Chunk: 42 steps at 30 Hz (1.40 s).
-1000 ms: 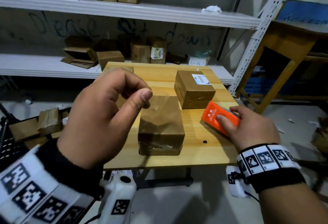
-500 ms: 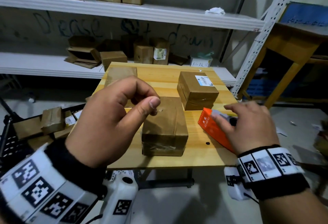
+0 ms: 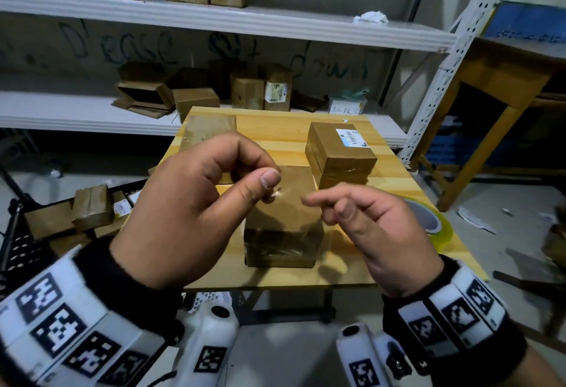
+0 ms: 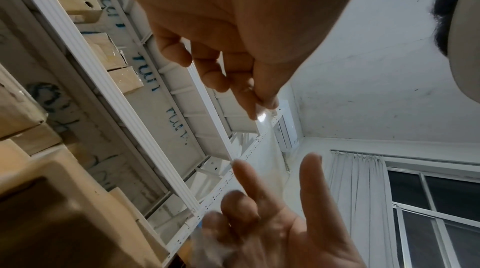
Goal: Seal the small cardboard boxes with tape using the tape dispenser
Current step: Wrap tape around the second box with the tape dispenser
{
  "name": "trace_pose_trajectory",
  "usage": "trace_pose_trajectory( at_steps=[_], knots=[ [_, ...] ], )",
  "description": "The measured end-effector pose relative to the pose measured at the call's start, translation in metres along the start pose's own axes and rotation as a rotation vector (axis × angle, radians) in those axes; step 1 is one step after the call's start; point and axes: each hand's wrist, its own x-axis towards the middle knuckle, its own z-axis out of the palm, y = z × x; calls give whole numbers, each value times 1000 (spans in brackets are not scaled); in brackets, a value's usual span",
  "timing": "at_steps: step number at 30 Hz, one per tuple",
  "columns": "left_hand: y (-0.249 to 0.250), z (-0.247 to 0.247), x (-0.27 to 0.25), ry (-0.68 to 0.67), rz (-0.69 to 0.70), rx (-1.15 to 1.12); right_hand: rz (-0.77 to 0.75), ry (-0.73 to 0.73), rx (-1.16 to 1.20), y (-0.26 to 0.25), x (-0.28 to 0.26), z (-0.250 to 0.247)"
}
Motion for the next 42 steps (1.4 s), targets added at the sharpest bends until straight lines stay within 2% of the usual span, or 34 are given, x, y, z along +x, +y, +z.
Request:
trace_pose_trajectory(
  at_steps=[8,14,18,22,28,34,38,42],
  knots=[
    [-19,0,3,118,-112,-42,158,53,134,21,4,-18],
    [-24,3,4,167,-225,38,174,250,276,33,10,-15],
    [-28,7,5,228,-364,-105,244,333,216,33,16,-8],
    [-31,11,9,175,-607,-268,263,411,58,39,29,-6],
    [-45,20,13,208,-795,-444,364,450,147,48,40,3],
    [-52,19,8,183,-865,-525,455,440,198,38,33,6],
    [-50,13,9,163,-841,-470,445,360,-39,37,27,4],
    [-57,14,12,147,-821,-396,418,376,-125,38,28,4]
  ],
)
